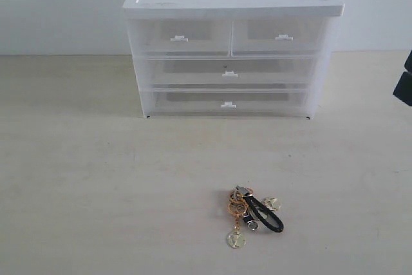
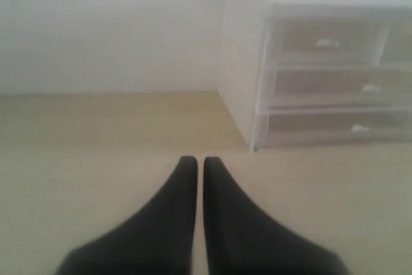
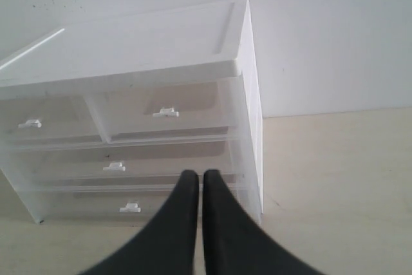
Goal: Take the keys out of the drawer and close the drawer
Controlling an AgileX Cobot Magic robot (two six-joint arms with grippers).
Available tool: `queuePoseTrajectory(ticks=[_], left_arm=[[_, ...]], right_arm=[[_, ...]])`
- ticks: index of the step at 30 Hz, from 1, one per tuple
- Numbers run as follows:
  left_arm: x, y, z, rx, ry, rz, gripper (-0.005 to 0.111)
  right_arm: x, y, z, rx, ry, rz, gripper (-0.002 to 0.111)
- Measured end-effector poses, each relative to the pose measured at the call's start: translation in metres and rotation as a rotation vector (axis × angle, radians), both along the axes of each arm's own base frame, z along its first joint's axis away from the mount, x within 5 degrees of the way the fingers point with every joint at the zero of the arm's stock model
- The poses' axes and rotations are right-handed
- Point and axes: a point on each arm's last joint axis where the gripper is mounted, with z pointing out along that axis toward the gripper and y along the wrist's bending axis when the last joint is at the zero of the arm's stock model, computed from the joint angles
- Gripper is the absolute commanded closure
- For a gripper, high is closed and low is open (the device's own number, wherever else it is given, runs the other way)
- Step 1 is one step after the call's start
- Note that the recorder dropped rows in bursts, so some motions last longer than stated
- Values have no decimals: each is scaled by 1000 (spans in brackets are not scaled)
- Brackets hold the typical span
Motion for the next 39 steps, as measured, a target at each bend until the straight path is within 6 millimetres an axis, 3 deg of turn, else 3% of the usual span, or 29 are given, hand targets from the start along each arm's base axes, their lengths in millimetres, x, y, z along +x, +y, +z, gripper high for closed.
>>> queuePoseTrajectory(ticks=[11, 39], left_arm=[[-1, 2, -11, 20, 114, 14, 103], [-1, 6, -12, 22, 122, 86, 103]], right_arm=[[0, 0, 0, 2, 1, -1, 108], [0, 0, 0, 4, 1, -1, 108]])
